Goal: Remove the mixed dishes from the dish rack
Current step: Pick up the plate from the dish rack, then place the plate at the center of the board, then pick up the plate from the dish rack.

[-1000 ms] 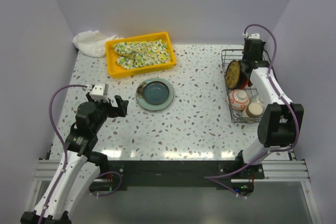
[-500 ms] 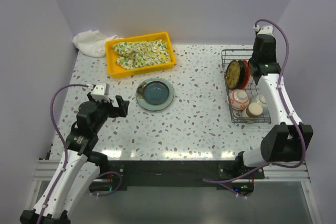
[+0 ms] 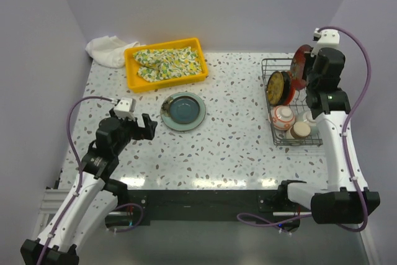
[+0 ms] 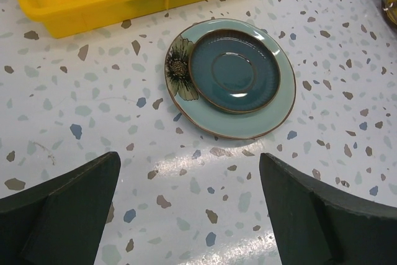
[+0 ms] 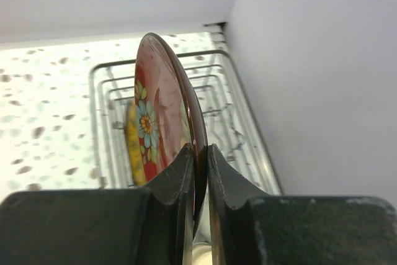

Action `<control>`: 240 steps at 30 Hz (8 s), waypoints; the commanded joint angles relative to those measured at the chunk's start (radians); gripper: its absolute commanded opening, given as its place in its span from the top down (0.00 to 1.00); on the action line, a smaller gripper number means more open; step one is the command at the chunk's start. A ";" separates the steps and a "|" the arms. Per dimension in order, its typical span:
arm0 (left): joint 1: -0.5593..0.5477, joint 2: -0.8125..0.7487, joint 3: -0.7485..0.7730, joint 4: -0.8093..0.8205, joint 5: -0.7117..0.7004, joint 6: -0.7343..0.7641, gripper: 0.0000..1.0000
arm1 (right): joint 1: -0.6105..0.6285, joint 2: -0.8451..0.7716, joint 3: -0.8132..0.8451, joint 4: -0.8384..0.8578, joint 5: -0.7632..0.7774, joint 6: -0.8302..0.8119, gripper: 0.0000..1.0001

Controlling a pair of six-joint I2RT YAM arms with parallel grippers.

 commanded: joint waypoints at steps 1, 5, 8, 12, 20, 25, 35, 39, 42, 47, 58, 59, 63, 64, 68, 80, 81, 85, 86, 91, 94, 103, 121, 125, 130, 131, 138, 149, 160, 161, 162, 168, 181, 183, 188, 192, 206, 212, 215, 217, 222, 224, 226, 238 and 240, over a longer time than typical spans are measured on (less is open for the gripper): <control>-0.011 0.035 0.025 0.084 0.028 -0.026 0.01 | 0.000 -0.063 -0.052 0.108 -0.245 0.191 1.00; -0.012 0.094 0.050 0.135 0.074 -0.073 0.01 | 0.000 -0.083 -0.130 0.170 -0.476 0.367 1.00; -0.012 0.140 0.070 0.177 0.118 -0.115 0.01 | 0.000 -0.103 -0.246 0.284 -0.608 0.508 1.00; -0.015 0.199 0.094 0.235 0.169 -0.169 0.01 | 0.044 -0.105 -0.397 0.446 -0.730 0.654 1.00; -0.055 0.379 0.154 0.353 0.259 -0.251 0.01 | 0.181 -0.057 -0.587 0.683 -0.837 0.852 1.00; -0.095 0.472 0.200 0.413 0.296 -0.304 0.01 | 0.256 -0.020 -0.650 0.824 -0.842 0.932 1.00; -0.155 0.591 0.215 0.493 0.307 -0.422 0.04 | 0.376 0.036 -0.716 0.958 -0.844 1.020 1.00; -0.166 0.614 0.180 0.542 0.318 -0.477 0.12 | 0.399 0.047 -0.719 0.970 -0.847 1.021 1.00; -0.170 0.634 0.166 0.556 0.335 -0.495 0.20 | 0.403 0.050 -0.731 0.991 -0.839 1.029 1.00; -0.175 0.639 0.142 0.574 0.336 -0.508 0.41 | 0.411 0.053 -0.754 1.028 -0.842 1.061 1.00; -0.181 0.651 0.117 0.583 0.355 -0.520 0.79 | 0.419 0.032 -0.782 1.028 -0.831 1.061 1.00; -0.181 0.651 0.117 0.585 0.356 -0.520 0.82 | 0.417 0.029 -0.784 1.025 -0.828 1.060 1.00; -0.181 0.653 0.113 0.588 0.361 -0.523 1.00 | 0.419 0.020 -0.790 1.016 -0.822 1.058 0.97; -0.181 0.651 0.111 0.591 0.361 -0.526 1.00 | 0.417 0.012 -0.793 1.010 -0.818 1.050 0.92; -0.179 0.638 0.110 0.602 0.342 -0.531 1.00 | 0.419 -0.025 -0.794 0.926 -0.779 1.004 0.57; -0.040 0.621 0.114 0.597 0.318 -0.554 1.00 | 0.417 -0.152 -0.724 0.510 -0.566 0.782 0.07; -0.008 0.630 0.116 0.595 0.318 -0.561 1.00 | 0.417 -0.166 -0.721 0.496 -0.554 0.771 0.02; 0.052 0.677 0.143 0.580 0.316 -0.581 1.00 | 0.417 -0.180 -0.699 0.432 -0.531 0.727 0.02; 0.060 0.690 0.155 0.559 0.312 -0.580 1.00 | 0.417 -0.178 -0.695 0.409 -0.529 0.725 0.02; 0.084 0.798 0.230 0.531 0.298 -0.586 1.00 | 0.417 -0.171 -0.664 0.352 -0.520 0.704 0.02; 0.092 0.863 0.270 0.510 0.312 -0.591 1.00 | 0.417 -0.169 -0.656 0.333 -0.512 0.687 0.02; 0.106 0.996 0.329 0.503 0.324 -0.586 1.00 | 0.419 -0.192 -0.655 0.307 -0.494 0.636 0.02; 0.111 1.047 0.378 0.376 0.313 -0.505 0.59 | 0.419 -0.192 -0.644 0.278 -0.478 0.607 0.02; 0.111 1.032 0.386 0.332 0.293 -0.453 0.51 | 0.417 -0.185 -0.642 0.283 -0.478 0.610 0.02; 0.109 1.021 0.407 0.275 0.275 -0.400 0.37 | 0.419 -0.178 -0.632 0.258 -0.465 0.580 0.02; 0.111 1.023 0.418 0.231 0.269 -0.384 0.35 | 0.419 -0.178 -0.621 0.251 -0.449 0.563 0.02; 0.108 1.016 0.452 0.166 0.264 -0.327 0.27 | 0.417 -0.178 -0.554 0.152 -0.295 0.468 0.01; 0.083 0.705 0.351 0.074 0.163 -0.135 0.11 | 0.340 -0.090 -0.388 0.049 0.068 0.300 0.01; 0.063 0.280 0.199 -0.010 0.083 -0.072 0.00 | 0.037 0.078 -0.259 0.077 0.057 0.346 0.03; 0.063 0.253 0.185 -0.026 0.074 -0.066 0.00 | 0.023 0.091 -0.251 0.086 0.052 0.342 0.04; 0.063 0.199 0.179 -0.035 0.066 -0.058 0.00 | 0.011 0.114 -0.244 0.109 0.057 0.330 0.05; 0.057 0.003 0.110 -0.079 -0.062 -0.043 0.00 | -0.069 0.200 -0.205 0.195 0.014 0.242 0.14; 0.054 -0.117 0.004 -0.009 -0.144 -0.052 0.00 | -0.123 0.349 -0.107 0.181 -0.167 0.193 0.46; 0.054 -0.116 0.005 -0.007 -0.145 -0.051 0.01 | -0.128 0.369 -0.101 0.180 -0.172 0.187 0.48; 0.055 -0.108 0.004 -0.007 -0.142 -0.051 0.01 | -0.134 0.417 -0.083 0.174 -0.173 0.162 0.57; 0.057 -0.102 0.002 -0.006 -0.139 -0.051 0.01 | -0.134 0.457 -0.064 0.166 -0.196 0.138 0.62; 0.061 -0.099 -0.001 0.002 -0.132 -0.051 0.01 | -0.123 0.475 -0.026 0.102 -0.140 0.116 0.92; 0.061 -0.103 -0.004 0.005 -0.132 -0.051 0.01 | -0.077 0.426 -0.029 0.099 -0.002 0.076 0.99; 0.061 -0.108 -0.006 0.006 -0.132 -0.051 0.01 | -0.033 0.420 -0.026 0.099 0.073 0.047 0.99; 0.061 -0.109 -0.004 0.006 -0.132 -0.051 0.01 | -0.005 0.420 -0.023 0.100 0.150 0.027 1.00; 0.060 -0.113 -0.006 0.005 -0.135 -0.051 0.01 | 0.000 0.403 -0.017 0.103 0.239 0.032 1.00; 0.058 -0.114 -0.006 0.005 -0.136 -0.051 0.01 | 0.024 0.391 -0.015 0.099 0.265 0.030 1.00; 0.054 -0.116 -0.007 0.006 -0.136 -0.052 0.01 | 0.029 0.371 -0.013 0.096 0.278 0.021 1.00; 0.046 -0.116 -0.013 0.011 -0.150 -0.054 0.01 | 0.041 0.263 -0.003 0.060 0.348 -0.043 1.00; 0.045 -0.113 -0.015 0.013 -0.150 -0.054 0.01 | 0.041 0.236 -0.003 0.059 0.353 -0.051 1.00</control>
